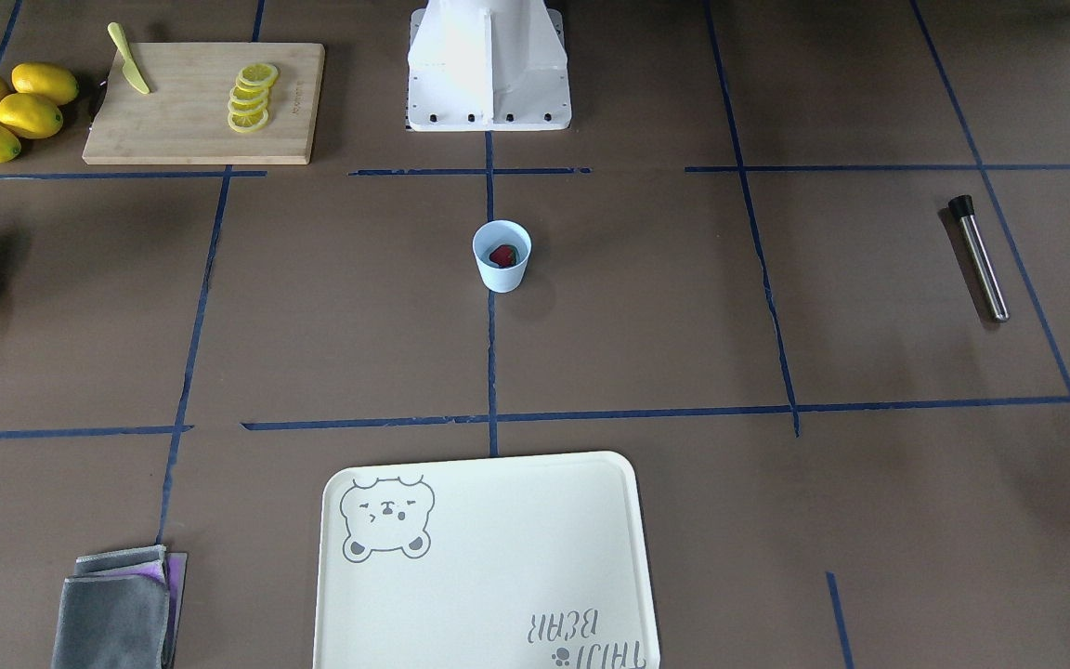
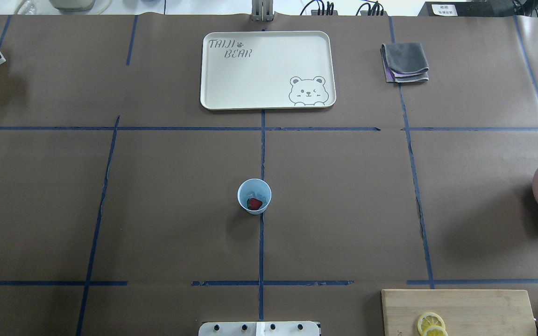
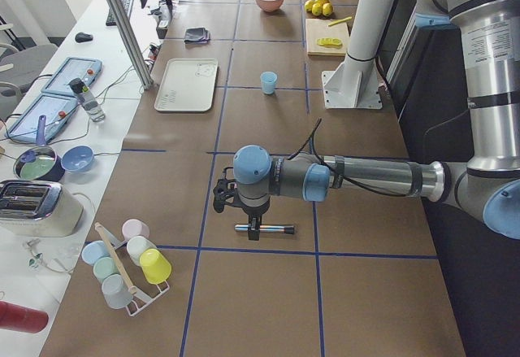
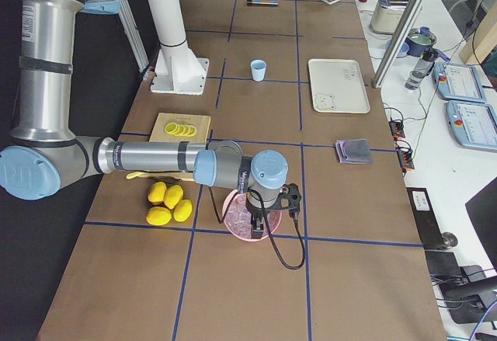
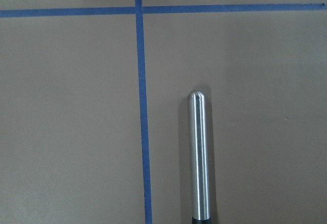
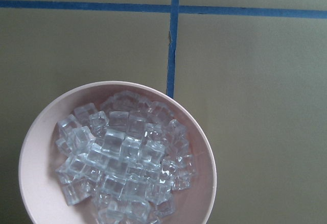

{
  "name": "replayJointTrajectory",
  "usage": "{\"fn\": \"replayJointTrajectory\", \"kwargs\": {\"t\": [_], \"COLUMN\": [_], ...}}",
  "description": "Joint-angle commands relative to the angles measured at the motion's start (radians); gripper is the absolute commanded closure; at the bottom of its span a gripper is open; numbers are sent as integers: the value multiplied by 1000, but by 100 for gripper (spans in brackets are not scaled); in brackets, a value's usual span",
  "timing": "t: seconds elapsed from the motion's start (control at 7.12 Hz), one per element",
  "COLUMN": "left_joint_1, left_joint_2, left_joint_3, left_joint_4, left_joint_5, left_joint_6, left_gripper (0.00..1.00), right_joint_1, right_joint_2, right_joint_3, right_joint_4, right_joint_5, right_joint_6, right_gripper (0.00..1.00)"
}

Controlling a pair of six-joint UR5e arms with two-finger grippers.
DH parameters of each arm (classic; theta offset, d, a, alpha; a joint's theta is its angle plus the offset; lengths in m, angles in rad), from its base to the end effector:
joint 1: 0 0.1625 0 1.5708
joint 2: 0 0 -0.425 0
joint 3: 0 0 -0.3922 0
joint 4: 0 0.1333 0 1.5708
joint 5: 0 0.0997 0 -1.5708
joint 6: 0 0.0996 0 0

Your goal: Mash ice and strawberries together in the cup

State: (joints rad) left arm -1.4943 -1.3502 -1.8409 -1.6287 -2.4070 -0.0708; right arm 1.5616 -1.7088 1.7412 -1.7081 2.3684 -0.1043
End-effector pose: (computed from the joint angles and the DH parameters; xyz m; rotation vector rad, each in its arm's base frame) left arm -0.0283 -0.4084 0.6135 0.0393 0.8406 0.0503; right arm 0.0581 -0.4259 0.6504 -0.0613 -0.8008 -0.0655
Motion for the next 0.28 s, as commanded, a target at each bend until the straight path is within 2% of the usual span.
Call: {"fn": "replayJointTrajectory", "kwargs": {"t": [0.0,0.14], "left_joint_1": [-18,-18], "left_joint_2": [6,11], "left_joint_3": [-4,-3], "left_joint_4": [0,1], "left_joint_5": [2,2], "left_joint_6": [22,22], "left_gripper": [0,0], "right_joint_1": [0,0], "right_joint_2": [1,1], "right_joint_3": [0,0], "right_joint_4": [1,1], "right_joint_5": [-1,-1], "right_joint_6": [1,2], "right_gripper": [0,0]}}
